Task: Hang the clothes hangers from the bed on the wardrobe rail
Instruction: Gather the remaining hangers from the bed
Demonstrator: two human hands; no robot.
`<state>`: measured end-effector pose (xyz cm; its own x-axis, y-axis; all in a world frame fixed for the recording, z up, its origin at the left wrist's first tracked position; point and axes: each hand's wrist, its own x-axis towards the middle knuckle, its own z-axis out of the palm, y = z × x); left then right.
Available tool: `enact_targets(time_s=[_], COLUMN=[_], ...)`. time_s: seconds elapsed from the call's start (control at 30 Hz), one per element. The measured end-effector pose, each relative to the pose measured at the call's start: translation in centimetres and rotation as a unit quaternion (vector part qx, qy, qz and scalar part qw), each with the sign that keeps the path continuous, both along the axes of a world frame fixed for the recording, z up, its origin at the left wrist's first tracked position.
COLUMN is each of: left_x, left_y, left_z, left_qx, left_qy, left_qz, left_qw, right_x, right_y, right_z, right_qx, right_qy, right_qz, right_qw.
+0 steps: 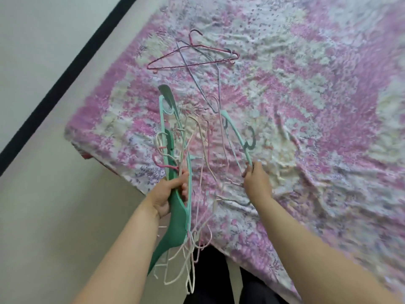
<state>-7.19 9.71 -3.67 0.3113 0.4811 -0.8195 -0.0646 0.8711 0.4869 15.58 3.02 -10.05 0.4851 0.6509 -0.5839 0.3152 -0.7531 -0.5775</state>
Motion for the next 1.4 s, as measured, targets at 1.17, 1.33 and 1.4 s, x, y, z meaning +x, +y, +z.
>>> enact_targets(time_s=[1.17,1.33,1.4], left_x=[-15.0,-12.6,-12.1], left_y=[19.6,26.7,29.4], left_z=[6.7,4.7,4.2], left_qx=[0.019,0.034,0.023], left_qy=[0.142,0.166,0.169], left_qz=[0.154,0.19,0.198], left_qw=[0.978,0.967,0.965], right_x=[-19.1,-12.7,-11.3], right_y=[25.0,34.4,38.3], right_z=[11.4,7.0,5.8], right_qx=[0.118,0.042,0.038], right_qy=[0.094,0.097,0.087], right_qz=[0.042,0.056,0.058], right_qw=[0.988,0.993,0.994])
